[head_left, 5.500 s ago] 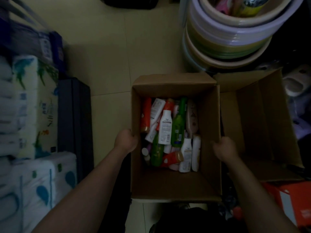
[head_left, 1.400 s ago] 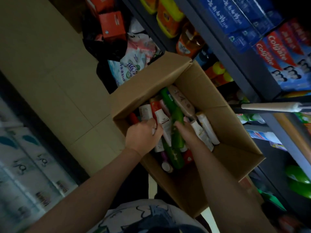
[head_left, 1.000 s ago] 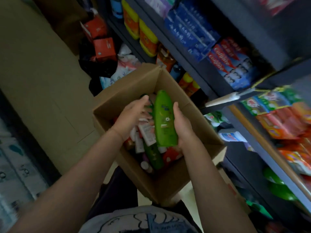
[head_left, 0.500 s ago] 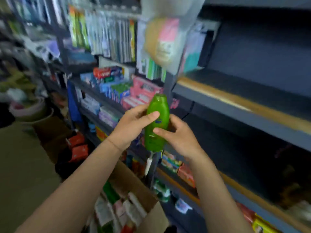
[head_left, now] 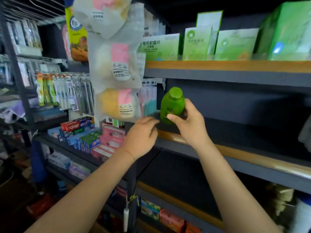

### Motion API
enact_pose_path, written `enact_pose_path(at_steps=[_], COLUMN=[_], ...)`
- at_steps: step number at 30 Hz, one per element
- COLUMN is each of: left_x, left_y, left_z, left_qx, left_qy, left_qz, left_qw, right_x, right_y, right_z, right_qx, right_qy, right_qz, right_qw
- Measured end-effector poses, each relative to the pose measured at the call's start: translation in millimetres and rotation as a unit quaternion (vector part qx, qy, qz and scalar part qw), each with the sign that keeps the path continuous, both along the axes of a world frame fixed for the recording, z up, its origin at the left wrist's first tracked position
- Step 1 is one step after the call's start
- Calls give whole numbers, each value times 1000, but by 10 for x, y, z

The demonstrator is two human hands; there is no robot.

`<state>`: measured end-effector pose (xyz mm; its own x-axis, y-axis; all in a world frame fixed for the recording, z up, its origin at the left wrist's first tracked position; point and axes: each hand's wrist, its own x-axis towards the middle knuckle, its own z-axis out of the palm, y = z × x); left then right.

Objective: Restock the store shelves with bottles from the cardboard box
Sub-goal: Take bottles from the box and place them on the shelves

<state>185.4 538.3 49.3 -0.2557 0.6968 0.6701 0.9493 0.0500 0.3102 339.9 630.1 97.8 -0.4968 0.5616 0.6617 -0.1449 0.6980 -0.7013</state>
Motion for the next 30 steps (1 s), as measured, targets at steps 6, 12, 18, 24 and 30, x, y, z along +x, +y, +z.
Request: enact_pose_path(at_steps=[6,12,18,24,30], left_x=[-47,-116,-194,-193,-184], left_y=[221,293,375,394,378], left_z=[-266,-263,-334,-364,-341], left_qx=[-41,33,37,56,41], left_qy=[-27,-71,-145,-155,-154], left_qz=[-35,-29,-64,-89,-95], left_qw=[998,996,987,982,983], right_x=[-423,-987,-1274,-1371,-1374], right_y=[603,1003,1290,1470,1560], right_z=[147,189,217,178,151], right_qx=[-26,-218,-305,-326,-343], right_qy=[-138,-175,-162,-149,-145], right_qz=[-96,-81,-74,-53,-30], right_qw=[985,957,936,932,928])
